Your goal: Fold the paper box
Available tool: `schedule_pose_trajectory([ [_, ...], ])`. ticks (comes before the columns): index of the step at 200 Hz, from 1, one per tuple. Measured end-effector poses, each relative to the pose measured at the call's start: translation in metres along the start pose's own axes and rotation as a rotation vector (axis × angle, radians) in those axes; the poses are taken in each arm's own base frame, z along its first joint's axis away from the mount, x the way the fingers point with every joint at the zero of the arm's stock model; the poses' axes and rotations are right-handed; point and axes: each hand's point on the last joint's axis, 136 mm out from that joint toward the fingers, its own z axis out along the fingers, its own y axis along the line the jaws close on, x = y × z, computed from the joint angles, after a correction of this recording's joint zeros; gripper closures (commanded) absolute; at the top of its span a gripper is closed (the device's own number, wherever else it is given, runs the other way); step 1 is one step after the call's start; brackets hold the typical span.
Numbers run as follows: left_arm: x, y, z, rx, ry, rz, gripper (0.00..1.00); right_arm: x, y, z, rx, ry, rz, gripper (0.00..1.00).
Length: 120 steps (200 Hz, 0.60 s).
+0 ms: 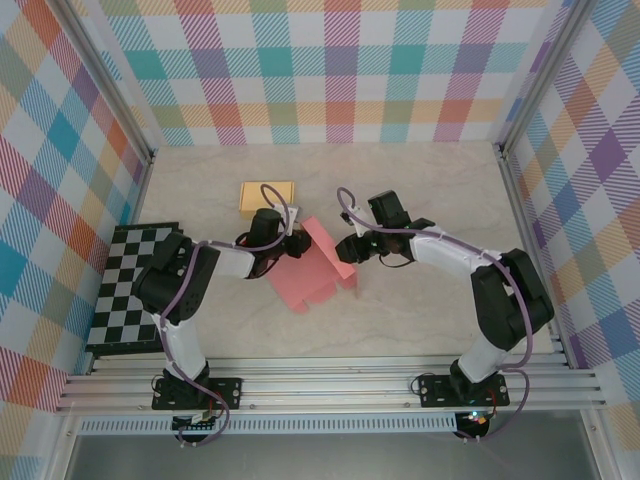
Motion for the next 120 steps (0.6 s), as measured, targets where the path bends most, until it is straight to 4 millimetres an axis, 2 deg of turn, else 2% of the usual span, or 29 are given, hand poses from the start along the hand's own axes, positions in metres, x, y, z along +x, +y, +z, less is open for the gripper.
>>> schedule_pose_trajectory([
  [11,-0.002,0.0,0.002,0.005,-0.009,0.0,0.95,0.001,0.001,0.002,-0.012,0.002,0.0,0.66],
  [24,-0.002,-0.001,0.003,0.01,-0.012,0.005,1.0,-0.002,0.001,0.003,-0.014,-0.006,-0.003,0.66],
  [68,-0.002,0.002,0.001,-0.033,-0.035,-0.029,1.0,-0.005,-0.008,0.004,0.017,-0.012,0.021,0.66],
  [120,0.007,0.005,-0.014,-0.154,-0.017,-0.063,1.0,-0.013,-0.023,0.0,0.102,-0.01,0.066,0.63],
])
